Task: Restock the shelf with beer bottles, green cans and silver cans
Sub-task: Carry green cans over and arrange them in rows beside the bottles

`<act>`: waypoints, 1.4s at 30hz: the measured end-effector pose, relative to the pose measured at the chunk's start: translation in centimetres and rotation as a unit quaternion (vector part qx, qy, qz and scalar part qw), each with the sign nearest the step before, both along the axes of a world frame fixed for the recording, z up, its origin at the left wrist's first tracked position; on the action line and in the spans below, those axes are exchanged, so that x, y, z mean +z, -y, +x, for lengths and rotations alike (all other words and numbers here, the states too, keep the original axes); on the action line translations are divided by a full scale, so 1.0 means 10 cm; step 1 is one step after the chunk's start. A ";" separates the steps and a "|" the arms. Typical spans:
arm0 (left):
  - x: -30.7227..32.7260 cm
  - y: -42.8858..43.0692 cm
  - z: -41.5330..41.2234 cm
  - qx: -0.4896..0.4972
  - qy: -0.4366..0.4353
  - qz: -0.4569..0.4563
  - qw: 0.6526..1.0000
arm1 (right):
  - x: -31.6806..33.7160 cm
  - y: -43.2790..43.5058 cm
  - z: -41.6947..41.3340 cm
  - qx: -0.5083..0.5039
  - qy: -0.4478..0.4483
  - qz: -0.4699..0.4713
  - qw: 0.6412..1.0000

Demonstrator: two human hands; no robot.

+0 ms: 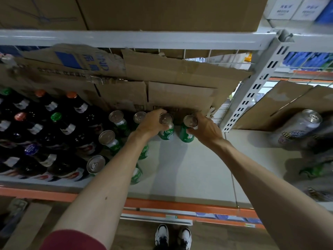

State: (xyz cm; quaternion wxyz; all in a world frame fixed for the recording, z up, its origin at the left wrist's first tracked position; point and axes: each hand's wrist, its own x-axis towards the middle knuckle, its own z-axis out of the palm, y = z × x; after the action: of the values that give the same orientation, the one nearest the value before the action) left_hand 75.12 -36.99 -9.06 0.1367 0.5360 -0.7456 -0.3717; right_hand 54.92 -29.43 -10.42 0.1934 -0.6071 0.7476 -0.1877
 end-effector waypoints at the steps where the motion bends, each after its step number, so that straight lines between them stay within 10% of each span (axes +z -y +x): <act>1: 0.00 0.01 0.01 0.001 0.003 -0.007 1.000 | 0.00 0.00 0.00 -0.005 0.001 0.001 1.000; 42: 0.26 -0.30 -0.16 0.020 0.037 -0.167 0.985 | 0.30 -0.53 -0.21 -0.132 -0.031 -0.007 0.991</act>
State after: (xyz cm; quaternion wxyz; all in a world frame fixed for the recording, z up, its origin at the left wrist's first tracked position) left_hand 73.50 -33.98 -6.50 0.2038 0.5342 -0.7908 -0.2187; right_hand 52.82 -24.15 -7.39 0.1398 -0.5101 0.8252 -0.1981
